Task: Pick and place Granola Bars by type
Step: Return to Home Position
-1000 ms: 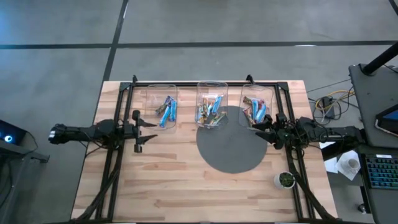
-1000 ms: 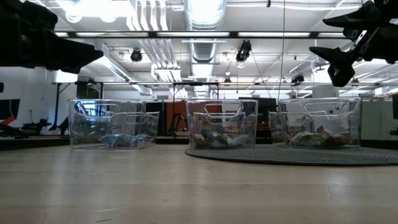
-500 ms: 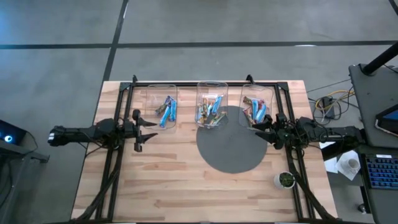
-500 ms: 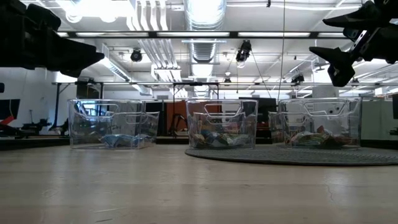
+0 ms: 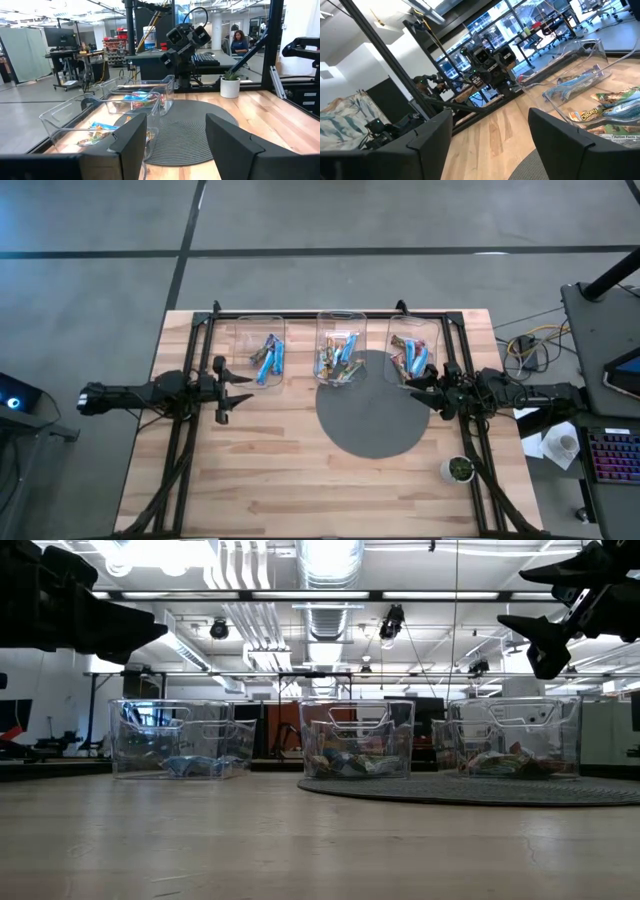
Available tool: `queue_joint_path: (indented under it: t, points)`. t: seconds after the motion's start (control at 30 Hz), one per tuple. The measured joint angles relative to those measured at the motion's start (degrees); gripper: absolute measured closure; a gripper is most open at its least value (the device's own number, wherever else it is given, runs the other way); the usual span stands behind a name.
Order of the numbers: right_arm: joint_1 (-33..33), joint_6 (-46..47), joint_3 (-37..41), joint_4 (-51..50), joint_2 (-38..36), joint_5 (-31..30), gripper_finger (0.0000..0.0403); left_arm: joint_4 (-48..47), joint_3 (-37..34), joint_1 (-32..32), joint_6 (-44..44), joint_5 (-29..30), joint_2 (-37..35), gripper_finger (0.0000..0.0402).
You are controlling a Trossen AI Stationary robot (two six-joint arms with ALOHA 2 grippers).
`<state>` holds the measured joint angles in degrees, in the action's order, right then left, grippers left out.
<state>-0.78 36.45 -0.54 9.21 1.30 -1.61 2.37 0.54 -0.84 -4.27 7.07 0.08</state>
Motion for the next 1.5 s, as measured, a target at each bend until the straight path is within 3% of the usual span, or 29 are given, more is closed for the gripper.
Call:
queue_joint_path:
  t: [0.53,0.67,0.77,0.93,1.27,1.5]
  points:
    - [0.0,-0.5,0.0,0.0,0.0,0.0,0.0153,0.5,0.0,0.0,0.0,-0.1,0.0,0.0216]
    - [-0.1,-7.5,0.0,0.1,0.0,0.0,0.0152,0.5,0.0,0.0,0.0,-0.1,0.0,0.0216]
    - [-1.1,-18.5,0.0,0.6,-1.2,0.4,0.0154,0.5,0.0,0.0,0.0,-0.1,0.0,0.0216]
    - [-1.6,-32.0,0.0,2.8,-1.3,5.0,0.0156,0.5,0.1,0.0,0.0,-0.1,0.0,0.0216]
    - [-4.1,-35.8,0.0,-0.5,-1.3,7.2,0.0153,0.4,0.1,0.0,0.0,-0.1,0.0,0.0216]
    - [-4.1,-26.5,0.0,-0.4,-1.2,7.0,0.0159,0.1,0.1,0.0,0.0,-0.1,0.0,0.0216]
